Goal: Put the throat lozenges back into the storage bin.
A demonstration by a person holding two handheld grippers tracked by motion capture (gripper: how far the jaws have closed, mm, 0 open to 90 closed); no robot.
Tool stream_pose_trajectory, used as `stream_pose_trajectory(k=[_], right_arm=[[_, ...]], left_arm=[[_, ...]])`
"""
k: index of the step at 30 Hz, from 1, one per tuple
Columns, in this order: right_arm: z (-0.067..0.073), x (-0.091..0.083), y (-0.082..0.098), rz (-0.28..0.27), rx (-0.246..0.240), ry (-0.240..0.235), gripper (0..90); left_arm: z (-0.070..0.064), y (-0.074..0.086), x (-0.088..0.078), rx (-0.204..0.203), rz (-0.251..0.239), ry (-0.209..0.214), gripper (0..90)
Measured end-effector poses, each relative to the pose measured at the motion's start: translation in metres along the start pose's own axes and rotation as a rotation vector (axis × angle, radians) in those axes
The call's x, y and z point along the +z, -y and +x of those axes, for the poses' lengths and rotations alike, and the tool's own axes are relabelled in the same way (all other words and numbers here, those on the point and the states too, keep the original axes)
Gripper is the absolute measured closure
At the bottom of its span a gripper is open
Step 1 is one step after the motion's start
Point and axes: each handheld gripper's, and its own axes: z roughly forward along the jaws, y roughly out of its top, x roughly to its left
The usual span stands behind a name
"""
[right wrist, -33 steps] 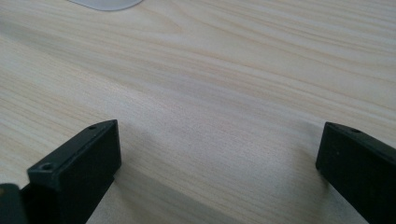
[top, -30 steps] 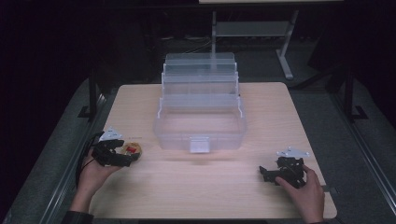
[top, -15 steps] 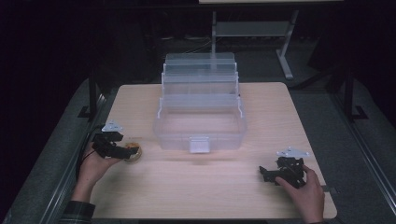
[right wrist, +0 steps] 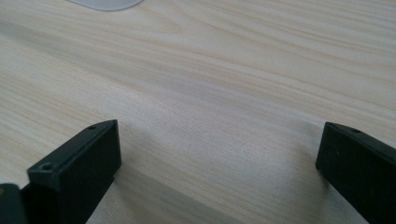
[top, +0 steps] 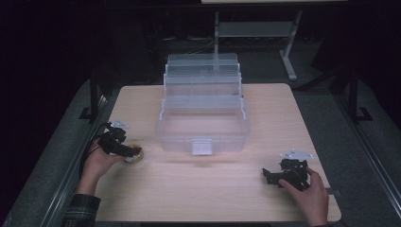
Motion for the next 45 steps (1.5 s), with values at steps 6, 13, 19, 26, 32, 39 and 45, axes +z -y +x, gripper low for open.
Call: stream_pose_trajectory(k=[6, 13, 19, 26, 32, 39, 45], right_arm=[[0.000, 0.000, 0.000, 0.000, 0.000, 0.000, 0.0], [0.000, 0.000, 0.000, 0.000, 0.000, 0.000, 0.0], [0.000, 0.000, 0.000, 0.001, 0.000, 0.000, 0.0], [0.000, 0.000, 0.000, 0.001, 0.000, 0.000, 0.0], [0.000, 0.000, 0.000, 0.001, 0.001, 0.000, 0.0], [0.000, 0.000, 0.000, 0.001, 0.001, 0.000, 0.0], [0.000, 0.000, 0.000, 0.001, 0.000, 0.000, 0.0]], left_arm=[[0.000, -0.002, 0.009, 0.004, 0.052, 0.002, 13.9], [0.000, 0.000, 0.015, 0.009, 0.076, 0.003, 13.9], [-0.001, 0.002, 0.020, 0.010, 0.096, 0.006, 13.8], [-0.002, 0.003, 0.027, 0.015, 0.124, 0.002, 13.8], [-0.003, 0.005, 0.033, 0.023, 0.150, -0.001, 13.8], [-0.003, 0.005, 0.035, 0.022, 0.163, -0.005, 13.9], [-0.003, 0.005, 0.036, 0.024, 0.170, -0.005, 14.5]])
